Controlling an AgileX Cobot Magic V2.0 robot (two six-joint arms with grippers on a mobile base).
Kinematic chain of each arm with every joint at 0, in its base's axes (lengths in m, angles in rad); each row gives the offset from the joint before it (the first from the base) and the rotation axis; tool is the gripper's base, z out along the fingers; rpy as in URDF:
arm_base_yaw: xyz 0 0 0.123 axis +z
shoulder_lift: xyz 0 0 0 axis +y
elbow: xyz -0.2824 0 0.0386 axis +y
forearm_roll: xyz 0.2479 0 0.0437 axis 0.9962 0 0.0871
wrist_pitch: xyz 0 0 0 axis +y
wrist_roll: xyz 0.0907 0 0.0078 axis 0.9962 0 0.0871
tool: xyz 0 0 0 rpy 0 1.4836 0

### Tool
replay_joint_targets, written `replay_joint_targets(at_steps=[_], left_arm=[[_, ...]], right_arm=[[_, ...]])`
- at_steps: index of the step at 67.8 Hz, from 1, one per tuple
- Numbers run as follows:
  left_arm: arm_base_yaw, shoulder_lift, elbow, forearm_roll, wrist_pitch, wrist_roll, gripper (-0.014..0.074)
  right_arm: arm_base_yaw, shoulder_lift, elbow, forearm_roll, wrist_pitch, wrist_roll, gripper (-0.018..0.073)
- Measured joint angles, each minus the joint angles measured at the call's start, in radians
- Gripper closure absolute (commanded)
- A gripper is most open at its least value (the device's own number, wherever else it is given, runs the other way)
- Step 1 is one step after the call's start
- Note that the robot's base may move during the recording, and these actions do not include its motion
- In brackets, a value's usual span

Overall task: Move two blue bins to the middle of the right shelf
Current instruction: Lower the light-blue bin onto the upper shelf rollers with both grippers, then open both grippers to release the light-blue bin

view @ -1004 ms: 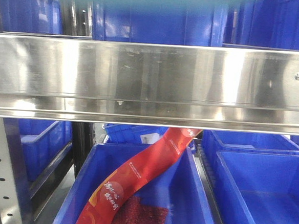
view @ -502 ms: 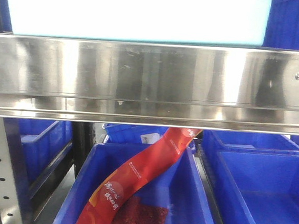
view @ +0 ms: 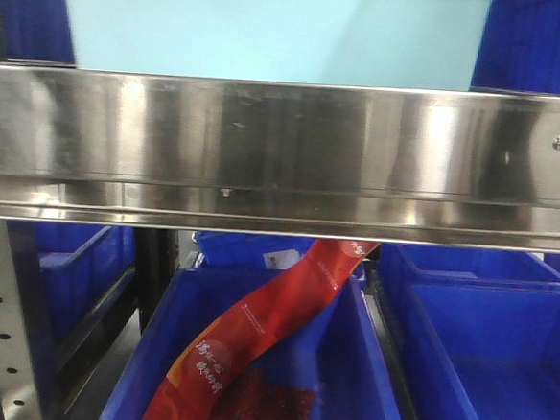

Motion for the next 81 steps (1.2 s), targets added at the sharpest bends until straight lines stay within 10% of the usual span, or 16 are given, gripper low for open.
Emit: replay_joint_targets(at_steps=[9,22,28,81], left_arm=[[0.000,-0.055,-0.023,0.003,0.002,0.000,0.0055],[0.000,-0.177,-0.025,0.052,0.004,0.002,0.0486],[0.000,-0.233,0.009,0.075,-0.004,0.002,0.0703],[0.000,-0.860,0.866,0.191,-0.472,-0.096,0.0707]], right_arm=[[0.000,-0.055,0.000,-0.031,-0.012,0.000,0.0254],[0.000,-0.176,0.000,-0.114,-0.012,0.000,0.0728],[-0.007,-0.226,0.007,-0.146,-0.013,0.002,0.0721],[-0.092,-0.794,0.916,-0.177,-0.435,0.012,0.0721]])
